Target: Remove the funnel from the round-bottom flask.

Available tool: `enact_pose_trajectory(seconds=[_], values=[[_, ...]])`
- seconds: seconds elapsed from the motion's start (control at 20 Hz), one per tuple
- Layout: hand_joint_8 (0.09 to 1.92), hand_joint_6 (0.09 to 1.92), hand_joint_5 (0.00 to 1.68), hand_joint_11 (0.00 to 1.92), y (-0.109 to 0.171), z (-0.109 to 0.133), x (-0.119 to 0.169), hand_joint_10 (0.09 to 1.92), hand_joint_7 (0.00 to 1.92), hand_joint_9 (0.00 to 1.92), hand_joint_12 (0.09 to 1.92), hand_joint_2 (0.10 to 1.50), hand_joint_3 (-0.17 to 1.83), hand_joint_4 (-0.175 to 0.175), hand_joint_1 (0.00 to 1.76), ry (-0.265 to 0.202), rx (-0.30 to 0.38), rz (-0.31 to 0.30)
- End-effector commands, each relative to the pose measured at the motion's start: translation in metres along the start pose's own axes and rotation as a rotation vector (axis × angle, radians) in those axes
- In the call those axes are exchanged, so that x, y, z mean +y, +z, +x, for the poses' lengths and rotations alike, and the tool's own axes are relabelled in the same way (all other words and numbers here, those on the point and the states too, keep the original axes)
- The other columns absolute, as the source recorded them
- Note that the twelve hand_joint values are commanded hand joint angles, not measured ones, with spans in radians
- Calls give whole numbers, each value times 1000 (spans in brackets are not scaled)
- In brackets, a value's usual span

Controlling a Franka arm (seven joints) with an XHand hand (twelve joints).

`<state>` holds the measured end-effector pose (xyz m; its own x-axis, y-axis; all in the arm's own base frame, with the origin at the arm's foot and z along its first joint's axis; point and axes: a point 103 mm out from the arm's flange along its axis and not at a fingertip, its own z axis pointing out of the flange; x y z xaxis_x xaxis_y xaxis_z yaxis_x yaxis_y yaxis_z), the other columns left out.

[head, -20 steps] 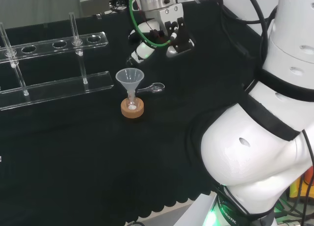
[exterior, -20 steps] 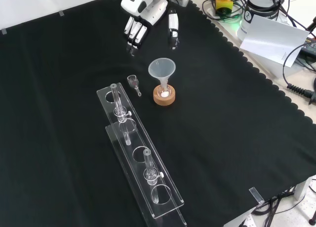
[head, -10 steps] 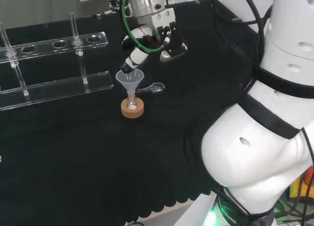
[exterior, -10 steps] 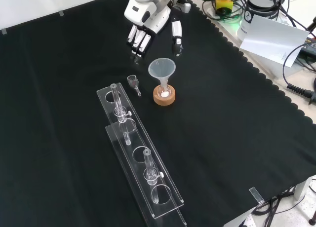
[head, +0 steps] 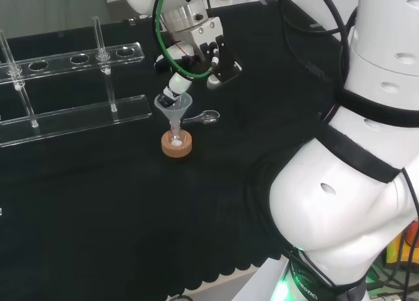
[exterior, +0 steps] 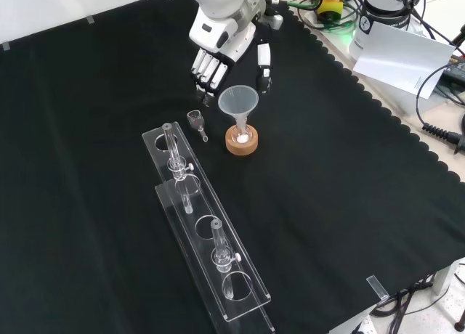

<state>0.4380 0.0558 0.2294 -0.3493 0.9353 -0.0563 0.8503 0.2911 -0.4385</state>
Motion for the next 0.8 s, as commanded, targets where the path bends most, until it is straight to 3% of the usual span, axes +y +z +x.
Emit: enact_pose_trajectory(seconds=[0.05,0.35,0.8], values=[[759,87,184,278,2,-1,0,825,14,206,1456,877,-83,-46,500,-5,-6,4],[766,87,198,282,11,1,1,820,56,286,1459,875,-86,-47,501,-14,-8,6],[755,87,184,281,23,4,5,810,27,238,1457,872,-88,-46,511,-26,-11,3]])
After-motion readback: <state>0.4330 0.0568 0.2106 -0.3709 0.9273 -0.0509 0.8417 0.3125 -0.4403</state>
